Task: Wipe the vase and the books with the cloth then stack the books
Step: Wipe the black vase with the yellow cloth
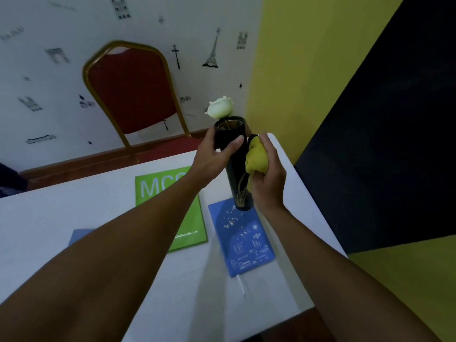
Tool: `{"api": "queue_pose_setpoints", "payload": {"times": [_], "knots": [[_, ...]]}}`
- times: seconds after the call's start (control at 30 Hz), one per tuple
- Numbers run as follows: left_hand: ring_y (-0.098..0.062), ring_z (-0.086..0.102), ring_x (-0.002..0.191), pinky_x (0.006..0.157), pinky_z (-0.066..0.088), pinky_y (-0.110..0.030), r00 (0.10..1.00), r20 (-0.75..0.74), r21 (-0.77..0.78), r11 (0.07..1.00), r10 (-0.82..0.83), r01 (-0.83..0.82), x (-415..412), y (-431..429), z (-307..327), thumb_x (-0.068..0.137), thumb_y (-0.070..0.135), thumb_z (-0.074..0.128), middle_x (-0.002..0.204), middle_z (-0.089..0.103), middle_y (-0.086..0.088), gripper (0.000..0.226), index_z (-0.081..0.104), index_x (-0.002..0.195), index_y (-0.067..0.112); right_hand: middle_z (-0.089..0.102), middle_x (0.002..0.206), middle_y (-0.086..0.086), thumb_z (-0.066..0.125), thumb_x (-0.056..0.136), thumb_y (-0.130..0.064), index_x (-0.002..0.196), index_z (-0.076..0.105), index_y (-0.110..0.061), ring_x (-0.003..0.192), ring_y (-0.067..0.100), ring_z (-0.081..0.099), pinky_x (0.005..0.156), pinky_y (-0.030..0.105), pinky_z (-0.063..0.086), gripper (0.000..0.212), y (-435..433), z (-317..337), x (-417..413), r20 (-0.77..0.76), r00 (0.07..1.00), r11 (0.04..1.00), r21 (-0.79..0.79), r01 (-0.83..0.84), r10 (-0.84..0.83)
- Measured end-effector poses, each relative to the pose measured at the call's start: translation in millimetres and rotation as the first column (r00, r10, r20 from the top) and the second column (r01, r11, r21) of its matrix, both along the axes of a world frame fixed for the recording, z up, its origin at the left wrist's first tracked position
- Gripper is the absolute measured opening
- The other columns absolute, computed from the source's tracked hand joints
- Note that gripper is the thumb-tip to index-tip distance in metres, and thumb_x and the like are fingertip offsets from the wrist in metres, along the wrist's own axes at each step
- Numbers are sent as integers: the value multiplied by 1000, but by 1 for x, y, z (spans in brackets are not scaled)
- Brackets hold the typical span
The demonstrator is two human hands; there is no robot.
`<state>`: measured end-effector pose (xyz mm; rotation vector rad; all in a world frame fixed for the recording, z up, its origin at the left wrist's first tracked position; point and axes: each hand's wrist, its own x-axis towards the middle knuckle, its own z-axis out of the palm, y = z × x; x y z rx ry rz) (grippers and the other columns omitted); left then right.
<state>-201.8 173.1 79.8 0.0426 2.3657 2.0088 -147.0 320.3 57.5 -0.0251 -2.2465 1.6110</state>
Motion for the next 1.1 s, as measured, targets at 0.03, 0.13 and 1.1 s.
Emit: {"api": "queue_pose_setpoints", "payload": {"times": [0.03, 0.13, 1.1], "knots": [[-7, 65, 116, 101, 56, -44, 1000, 15, 11, 1000, -12, 12, 1, -7, 2, 90, 45, 74, 123, 67, 11, 47, 55, 130, 30, 49, 157, 4, 38, 71, 24, 153, 45, -17, 148, 18, 42, 119, 38, 40, 91, -9, -3, 5, -2, 1000, 1000, -24, -15, 15], [-15, 66, 118, 99, 57, -51, 999, 42, 11, 1000, -16, 16, 7, -27, 4, 82, 58, 77, 127, 68, 7, 58, 57, 130, 33, 58, 147, -1, 41, 79, 18, 150, 50, -21, 137, 15, 53, 112, 37, 49, 81, -34, -9, 16, 54, 997, 982, -176, 65, -57], [-13, 72, 104, 68, 61, -30, 937, 164, -18, 949, -307, 314, 31, -73, 26, 93, 40, 72, 125, 70, 3, 48, 56, 136, 29, 39, 164, -7, 44, 105, -8, 163, 23, -33, 145, 11, 44, 117, 47, 43, 66, -89, -27, 50, 124, 992, 976, -216, 23, 4]]}}
